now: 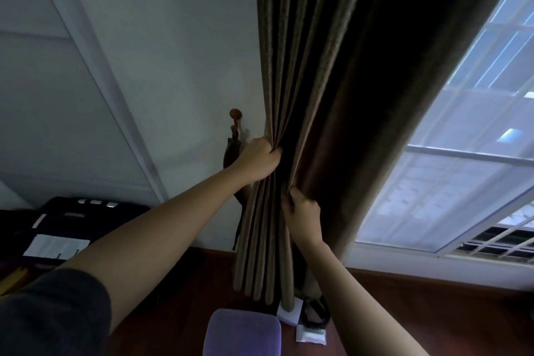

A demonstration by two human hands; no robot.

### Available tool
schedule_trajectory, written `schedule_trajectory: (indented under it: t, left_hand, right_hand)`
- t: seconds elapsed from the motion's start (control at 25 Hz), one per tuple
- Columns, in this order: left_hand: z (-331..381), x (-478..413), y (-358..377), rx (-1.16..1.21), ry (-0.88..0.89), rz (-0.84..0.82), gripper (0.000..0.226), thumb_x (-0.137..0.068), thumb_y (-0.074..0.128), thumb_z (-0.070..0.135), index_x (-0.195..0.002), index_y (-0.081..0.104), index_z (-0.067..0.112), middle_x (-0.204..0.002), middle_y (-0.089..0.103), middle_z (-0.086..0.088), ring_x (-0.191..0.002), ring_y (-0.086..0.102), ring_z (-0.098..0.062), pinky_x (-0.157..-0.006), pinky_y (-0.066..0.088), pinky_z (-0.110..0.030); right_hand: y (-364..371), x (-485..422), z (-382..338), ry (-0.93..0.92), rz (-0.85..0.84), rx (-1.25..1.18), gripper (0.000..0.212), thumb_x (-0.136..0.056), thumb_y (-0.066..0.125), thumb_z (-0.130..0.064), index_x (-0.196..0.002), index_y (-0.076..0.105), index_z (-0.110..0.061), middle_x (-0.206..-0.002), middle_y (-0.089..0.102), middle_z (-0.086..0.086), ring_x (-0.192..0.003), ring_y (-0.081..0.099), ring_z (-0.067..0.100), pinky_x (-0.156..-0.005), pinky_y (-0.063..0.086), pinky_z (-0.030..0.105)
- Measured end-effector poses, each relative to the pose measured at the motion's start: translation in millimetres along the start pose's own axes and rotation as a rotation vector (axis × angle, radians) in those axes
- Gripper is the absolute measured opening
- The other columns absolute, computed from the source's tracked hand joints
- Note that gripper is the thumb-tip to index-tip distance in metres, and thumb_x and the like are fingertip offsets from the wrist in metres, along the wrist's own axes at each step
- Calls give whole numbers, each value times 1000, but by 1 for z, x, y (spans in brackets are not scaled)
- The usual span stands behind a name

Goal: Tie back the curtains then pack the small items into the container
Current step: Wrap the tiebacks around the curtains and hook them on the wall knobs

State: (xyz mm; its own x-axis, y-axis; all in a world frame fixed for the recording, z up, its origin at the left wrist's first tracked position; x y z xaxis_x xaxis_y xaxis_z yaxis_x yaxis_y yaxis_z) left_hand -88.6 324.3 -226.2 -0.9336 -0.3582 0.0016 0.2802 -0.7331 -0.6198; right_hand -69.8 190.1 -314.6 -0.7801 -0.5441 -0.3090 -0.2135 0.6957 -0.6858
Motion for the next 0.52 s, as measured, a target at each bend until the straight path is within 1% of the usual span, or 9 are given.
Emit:
schedule_trajectory:
  t: [0.16, 0.2, 0.28, 0.32, 0.36, 0.4, 0.44, 0.48, 0.52]
  left_hand:
    - [5, -2, 4, 24, -8, -25, 32, -95, 40, 19, -119, 55, 3, -104, 66, -17, -96, 64, -33, -89, 52, -46]
    - [7, -2, 4, 32, -6, -28, 32, -96, 40, 17, -120, 55, 4, -104, 66, -16, -94, 64, -30, -88, 52, -43]
    - [10, 1, 5, 45, -3, -36, 29, -96, 40, 14, -118, 55, 3, -97, 66, -13, -88, 64, -25, -82, 51, -36]
    - [12, 3, 5, 55, -1, -41, 23, -96, 40, 12, -108, 57, 3, -87, 64, -10, -79, 62, -23, -74, 50, -33]
    - [13, 5, 6, 60, -4, -48, 18, -95, 39, 10, -91, 56, 4, -75, 60, -7, -70, 58, -20, -66, 47, -30]
    - [15, 6, 6, 67, -9, -44, 22, -95, 39, 8, -76, 51, 10, -67, 54, -4, -64, 53, -18, -62, 42, -28]
    - [16, 7, 7, 76, -21, -40, 29, -94, 40, 7, -67, 45, 15, -63, 49, -2, -62, 50, -18, -60, 39, -28]
    - [16, 7, 9, 86, -37, -41, 32, -93, 41, 8, -63, 42, 18, -62, 48, -2, -62, 48, -18, -61, 37, -28]
    - [18, 8, 11, 99, -52, -47, 32, -92, 43, 9, -61, 41, 19, -62, 48, -2, -62, 48, -17, -61, 37, -28]
  right_hand:
    - [4, -6, 3, -10, -34, 27, 8, -91, 52, -6, -88, 58, -3, -67, 62, 16, -58, 58, 33, -52, 32, 30]
    - [5, -8, 5, -22, -47, 35, 9, -90, 51, -6, -92, 59, -3, -71, 64, 17, -62, 60, 35, -53, 34, 32]
    - [3, -8, 8, -41, -71, 58, 18, -90, 50, -5, -104, 61, -3, -79, 67, 18, -69, 62, 35, -57, 31, 29]
    - [2, -8, 10, -44, -81, 68, 22, -90, 49, -5, -110, 60, -4, -82, 68, 18, -72, 62, 36, -58, 30, 27]
    - [2, -9, 11, -45, -86, 72, 25, -90, 49, -5, -113, 60, -4, -85, 69, 18, -74, 63, 36, -60, 33, 28]
    - [2, -9, 11, -46, -89, 72, 27, -90, 49, -4, -115, 59, -5, -87, 69, 18, -75, 63, 36, -62, 38, 30]
    - [2, -10, 10, -49, -89, 69, 28, -90, 48, -4, -115, 59, -5, -88, 70, 17, -76, 63, 36, -64, 44, 33]
    - [3, -11, 8, -47, -91, 69, 27, -90, 48, -4, -115, 59, -5, -88, 69, 17, -76, 64, 36, -66, 46, 33]
    - [5, -11, 7, -42, -97, 72, 26, -91, 47, -4, -114, 59, -5, -89, 69, 17, -78, 64, 36, -66, 44, 31]
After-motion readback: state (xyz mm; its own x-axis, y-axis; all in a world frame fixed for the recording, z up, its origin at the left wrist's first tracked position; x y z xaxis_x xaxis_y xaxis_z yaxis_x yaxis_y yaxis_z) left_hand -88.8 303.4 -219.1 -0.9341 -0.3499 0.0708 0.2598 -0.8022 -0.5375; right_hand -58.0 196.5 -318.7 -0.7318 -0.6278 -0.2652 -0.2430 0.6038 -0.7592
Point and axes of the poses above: each hand's wrist, its own x-axis away from the middle knuckle, its own y-axis out of the palm, z = x × y, the point moved 3 cm from there along -x, towards the middle knuckle
